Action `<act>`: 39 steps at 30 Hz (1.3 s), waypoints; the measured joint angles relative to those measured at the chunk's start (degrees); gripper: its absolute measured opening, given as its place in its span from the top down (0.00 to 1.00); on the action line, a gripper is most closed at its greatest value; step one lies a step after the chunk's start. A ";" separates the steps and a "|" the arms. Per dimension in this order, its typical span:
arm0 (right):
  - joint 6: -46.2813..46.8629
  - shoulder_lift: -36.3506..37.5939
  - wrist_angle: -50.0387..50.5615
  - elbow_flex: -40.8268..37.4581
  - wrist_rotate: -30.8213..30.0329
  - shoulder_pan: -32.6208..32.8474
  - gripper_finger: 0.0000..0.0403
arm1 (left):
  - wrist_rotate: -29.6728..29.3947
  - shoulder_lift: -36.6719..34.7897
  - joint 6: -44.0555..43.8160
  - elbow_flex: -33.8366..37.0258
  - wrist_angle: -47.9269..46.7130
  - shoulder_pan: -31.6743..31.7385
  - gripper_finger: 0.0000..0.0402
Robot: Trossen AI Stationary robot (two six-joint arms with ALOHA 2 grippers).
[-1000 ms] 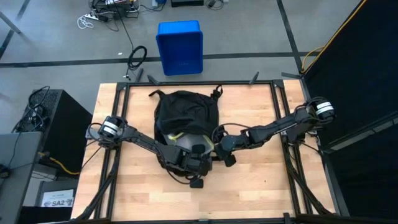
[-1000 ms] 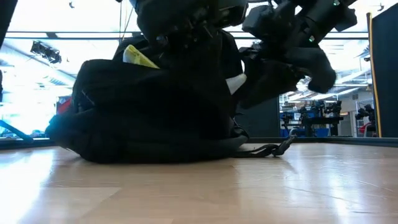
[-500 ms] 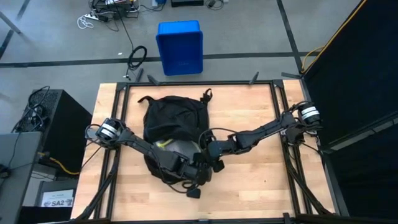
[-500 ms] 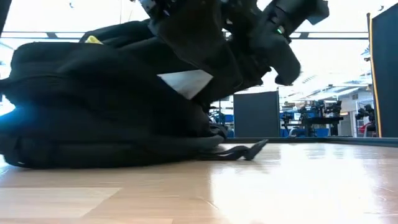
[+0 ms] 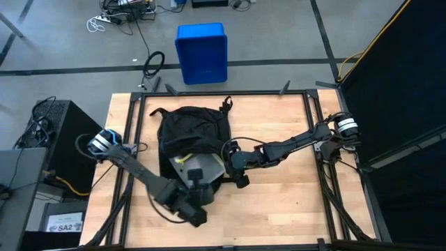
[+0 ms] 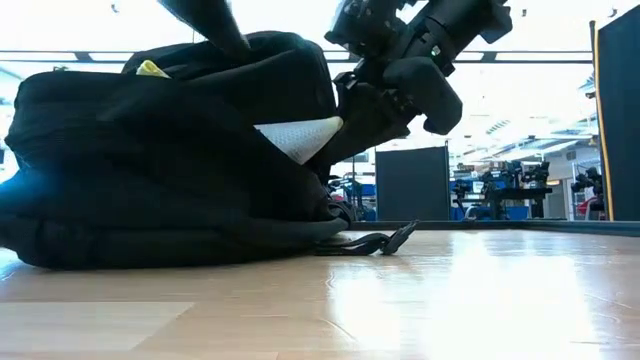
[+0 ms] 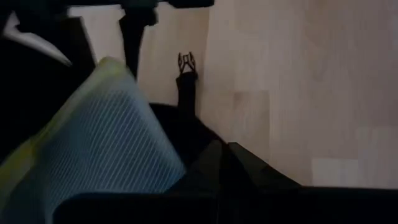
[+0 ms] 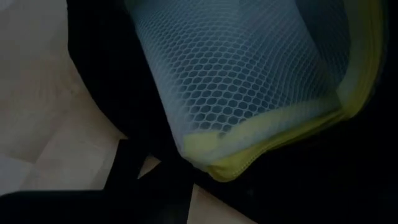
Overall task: Unpack backpack
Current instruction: Close the black backpack
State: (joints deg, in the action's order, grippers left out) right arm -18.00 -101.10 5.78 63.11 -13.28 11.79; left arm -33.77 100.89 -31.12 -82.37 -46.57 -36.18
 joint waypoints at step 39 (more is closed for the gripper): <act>3.51 -0.04 -1.18 -0.04 1.57 0.09 0.66 | 8.69 -11.90 -3.75 28.94 28.37 1.26 0.45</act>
State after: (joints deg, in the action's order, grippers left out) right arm -14.49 -101.14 4.60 63.07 -11.71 11.88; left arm -25.08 88.99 -34.88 -53.43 -18.19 -34.92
